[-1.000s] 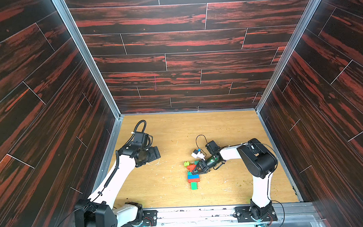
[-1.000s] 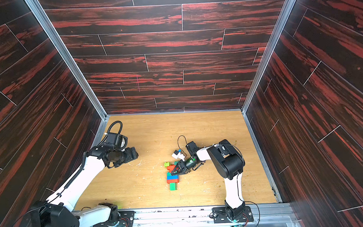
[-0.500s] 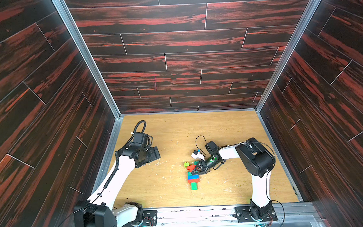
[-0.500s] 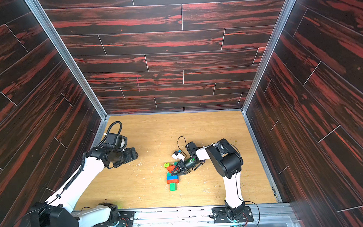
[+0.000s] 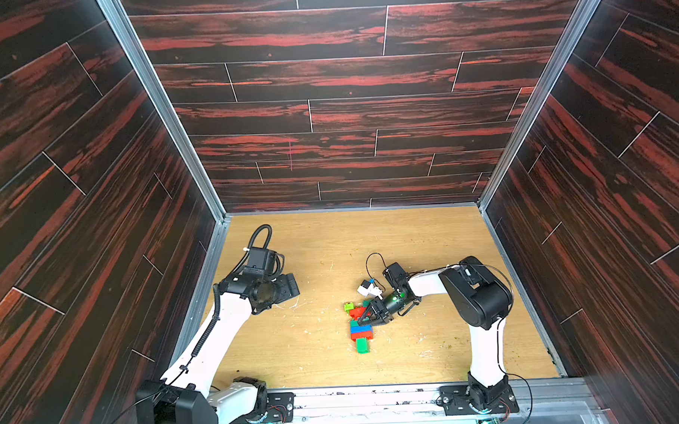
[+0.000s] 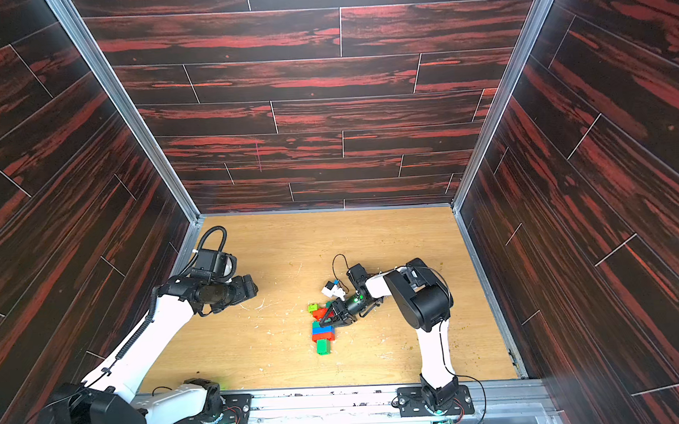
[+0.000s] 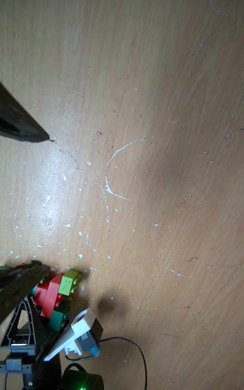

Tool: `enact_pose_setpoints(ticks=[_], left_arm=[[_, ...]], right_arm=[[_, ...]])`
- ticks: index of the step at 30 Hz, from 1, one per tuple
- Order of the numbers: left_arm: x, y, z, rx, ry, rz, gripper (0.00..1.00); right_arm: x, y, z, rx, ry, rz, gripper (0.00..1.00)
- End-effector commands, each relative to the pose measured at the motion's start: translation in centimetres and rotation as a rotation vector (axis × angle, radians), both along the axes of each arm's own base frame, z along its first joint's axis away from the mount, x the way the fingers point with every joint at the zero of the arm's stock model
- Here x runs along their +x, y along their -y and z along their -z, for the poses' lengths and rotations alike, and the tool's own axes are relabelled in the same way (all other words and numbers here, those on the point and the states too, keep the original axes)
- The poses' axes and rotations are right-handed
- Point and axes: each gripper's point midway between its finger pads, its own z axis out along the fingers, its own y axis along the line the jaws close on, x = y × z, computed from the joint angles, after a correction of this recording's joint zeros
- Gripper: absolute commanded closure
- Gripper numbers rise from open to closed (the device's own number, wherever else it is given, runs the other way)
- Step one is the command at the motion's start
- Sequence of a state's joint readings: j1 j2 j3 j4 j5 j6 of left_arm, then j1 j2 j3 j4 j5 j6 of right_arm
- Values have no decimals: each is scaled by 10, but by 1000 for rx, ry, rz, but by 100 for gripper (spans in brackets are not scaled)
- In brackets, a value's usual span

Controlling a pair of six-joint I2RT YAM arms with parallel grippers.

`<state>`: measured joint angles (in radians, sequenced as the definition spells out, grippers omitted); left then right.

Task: Assemble a carrot with lego
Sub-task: Adjust the lego brick at the center of the board.

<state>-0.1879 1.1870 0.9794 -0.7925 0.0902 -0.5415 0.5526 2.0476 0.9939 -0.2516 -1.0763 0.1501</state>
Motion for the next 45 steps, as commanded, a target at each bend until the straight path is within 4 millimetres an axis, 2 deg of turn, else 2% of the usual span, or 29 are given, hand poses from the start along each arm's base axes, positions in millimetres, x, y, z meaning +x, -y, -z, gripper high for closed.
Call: enact_pose_setpoints(ticks=[1, 8, 23, 30, 34, 40, 44, 45], left_arm=[[-6, -5, -2, 12, 5, -2, 10], [-7, -6, -3, 21, 8, -5, 10], [-3, -12, 4, 51, 4, -32, 10], [0, -21, 7, 103, 10, -52, 9], [0, -42, 10, 209, 49, -96, 4], [6, -83, 6, 416, 232, -187, 0], [14, -98, -4, 494, 354, -229, 0], [17, -100, -7, 512, 390, -233, 0]], right_arm=[[0, 5, 10, -50, -24, 11, 53], [8, 23, 20, -192, -3, 57, 50], [14, 54, 26, -412, 120, 94, 32], [24, 70, 14, -446, 188, 145, 30], [43, 89, -3, -466, 280, 213, 29], [88, 116, -48, -432, 535, 373, 23], [119, 146, -67, -468, 699, 479, 19], [128, 159, -71, -494, 743, 521, 18]])
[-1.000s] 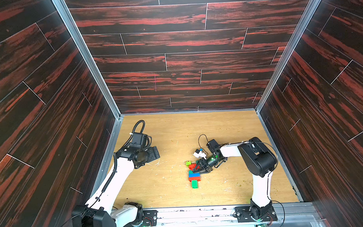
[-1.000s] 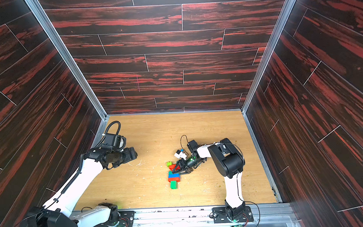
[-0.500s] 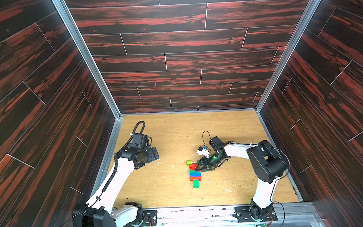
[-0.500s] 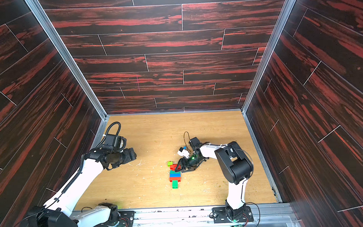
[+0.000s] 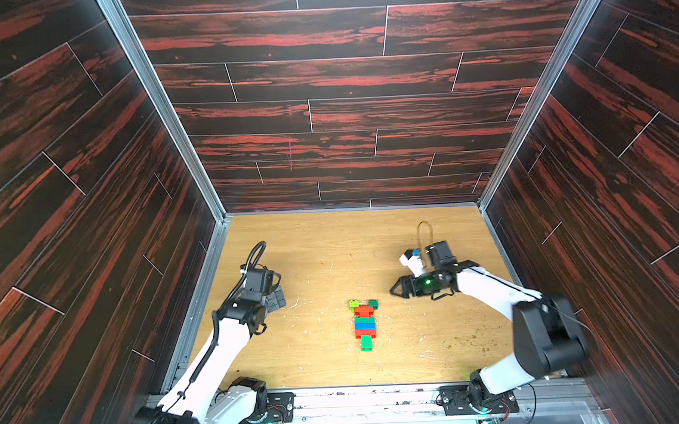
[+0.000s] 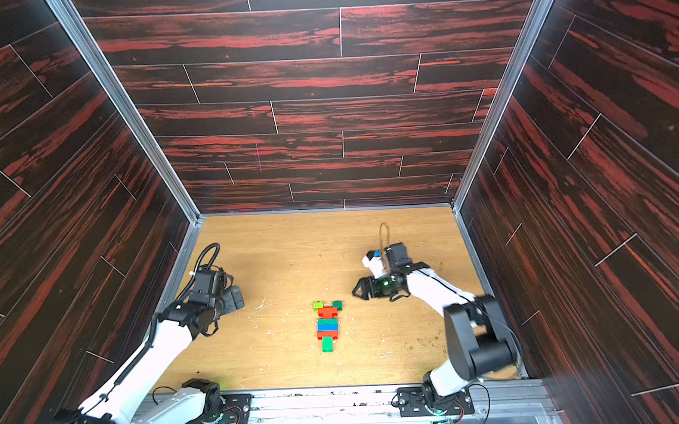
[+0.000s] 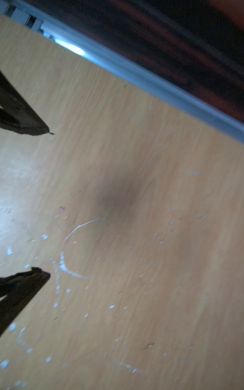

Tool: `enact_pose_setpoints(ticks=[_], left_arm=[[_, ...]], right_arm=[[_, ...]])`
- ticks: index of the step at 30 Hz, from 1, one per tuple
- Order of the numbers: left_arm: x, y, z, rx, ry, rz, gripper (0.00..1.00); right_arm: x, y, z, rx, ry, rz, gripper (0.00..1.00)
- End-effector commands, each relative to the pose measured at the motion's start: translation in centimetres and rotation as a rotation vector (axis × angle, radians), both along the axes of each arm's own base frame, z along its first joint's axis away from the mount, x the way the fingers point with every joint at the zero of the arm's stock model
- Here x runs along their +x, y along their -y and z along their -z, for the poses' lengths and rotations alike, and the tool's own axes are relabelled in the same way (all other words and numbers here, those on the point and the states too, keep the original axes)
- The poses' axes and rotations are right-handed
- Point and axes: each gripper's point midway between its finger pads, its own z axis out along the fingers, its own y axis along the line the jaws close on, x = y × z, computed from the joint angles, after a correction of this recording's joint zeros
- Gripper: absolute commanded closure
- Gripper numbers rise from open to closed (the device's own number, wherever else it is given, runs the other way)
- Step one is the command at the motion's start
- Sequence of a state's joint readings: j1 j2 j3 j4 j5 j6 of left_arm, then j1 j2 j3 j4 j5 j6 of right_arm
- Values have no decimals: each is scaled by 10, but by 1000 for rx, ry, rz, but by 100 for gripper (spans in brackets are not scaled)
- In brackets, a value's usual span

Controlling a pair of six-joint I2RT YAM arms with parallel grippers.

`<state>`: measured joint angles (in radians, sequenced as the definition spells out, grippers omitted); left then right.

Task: Assemble a carrot with lego
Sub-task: Adjust the lego brick at the center of the board, then reset both arms

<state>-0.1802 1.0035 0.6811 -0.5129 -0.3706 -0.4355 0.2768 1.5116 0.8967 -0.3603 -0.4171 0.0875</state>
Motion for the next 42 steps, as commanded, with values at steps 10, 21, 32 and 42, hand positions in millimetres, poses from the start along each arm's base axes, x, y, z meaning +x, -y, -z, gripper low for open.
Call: enact_pose_setpoints(ticks=[10, 21, 32, 42], left_arm=[[43, -38, -25, 282, 415, -52, 0], [69, -45, -7, 315, 508, -89, 0], [89, -42, 8, 313, 540, -53, 0], [91, -44, 11, 307, 539, -60, 0]], right_arm=[[71, 131, -17, -178, 507, 352, 16], [87, 154, -28, -181, 817, 433, 16], [66, 162, -35, -139, 970, 489, 15], [58, 162, -33, -135, 1017, 494, 6]])
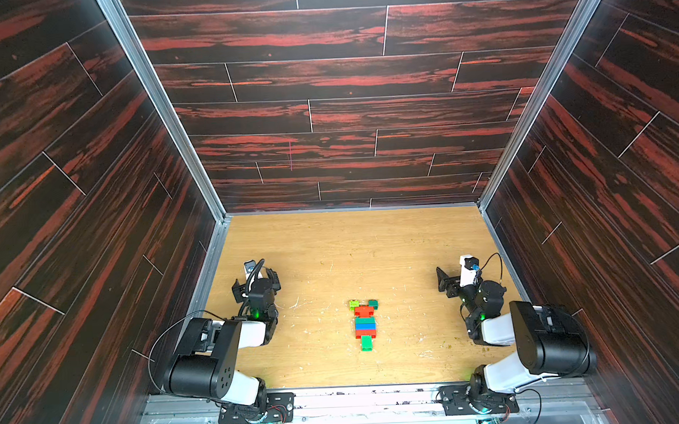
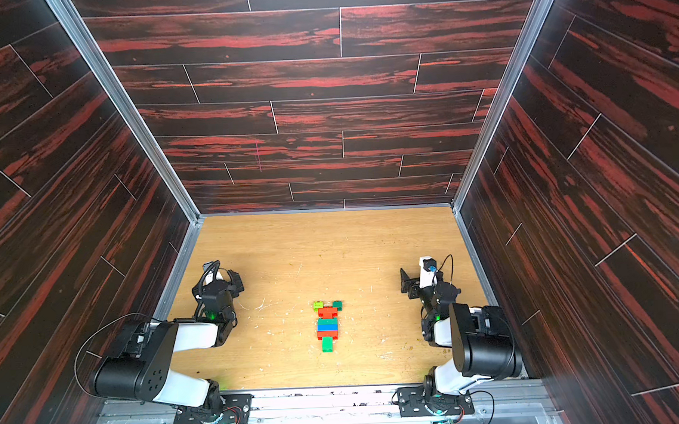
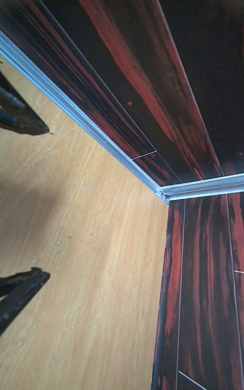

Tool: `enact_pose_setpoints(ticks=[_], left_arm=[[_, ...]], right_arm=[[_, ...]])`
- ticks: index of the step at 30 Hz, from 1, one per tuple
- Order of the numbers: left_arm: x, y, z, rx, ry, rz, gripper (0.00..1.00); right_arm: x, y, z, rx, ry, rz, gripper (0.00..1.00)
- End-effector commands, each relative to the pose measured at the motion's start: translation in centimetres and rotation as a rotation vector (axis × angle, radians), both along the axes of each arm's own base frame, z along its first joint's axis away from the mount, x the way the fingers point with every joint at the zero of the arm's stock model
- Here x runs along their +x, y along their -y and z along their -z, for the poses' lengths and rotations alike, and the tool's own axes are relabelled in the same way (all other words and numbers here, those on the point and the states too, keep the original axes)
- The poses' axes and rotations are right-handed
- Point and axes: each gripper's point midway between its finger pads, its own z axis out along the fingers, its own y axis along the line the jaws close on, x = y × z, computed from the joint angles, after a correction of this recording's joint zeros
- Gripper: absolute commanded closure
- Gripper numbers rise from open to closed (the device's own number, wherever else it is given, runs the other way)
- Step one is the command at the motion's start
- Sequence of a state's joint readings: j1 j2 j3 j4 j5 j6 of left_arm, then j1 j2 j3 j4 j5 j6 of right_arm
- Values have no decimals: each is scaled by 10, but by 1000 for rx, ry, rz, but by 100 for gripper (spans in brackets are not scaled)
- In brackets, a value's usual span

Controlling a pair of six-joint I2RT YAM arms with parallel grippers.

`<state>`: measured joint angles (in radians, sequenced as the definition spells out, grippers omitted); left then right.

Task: Assemble a carrot with lego
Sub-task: Reset both arms

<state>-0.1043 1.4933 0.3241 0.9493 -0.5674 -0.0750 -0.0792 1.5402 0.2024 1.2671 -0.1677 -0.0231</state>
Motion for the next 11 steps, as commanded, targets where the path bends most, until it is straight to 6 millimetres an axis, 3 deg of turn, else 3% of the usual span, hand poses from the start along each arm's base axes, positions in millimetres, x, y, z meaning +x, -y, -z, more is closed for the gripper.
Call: enact_pose_setpoints(ticks=[1, 4, 11], left_arm=[[2, -2, -10, -6, 48, -3, 0], [2, -1, -10, -5, 46, -2, 0], [3, -2, -9, -5, 40, -3, 0]], right_arm=[[5, 6, -8, 4, 38, 32, 6], [13, 15, -5, 5, 8, 103, 5], [16, 16, -4, 4, -6, 110, 5]])
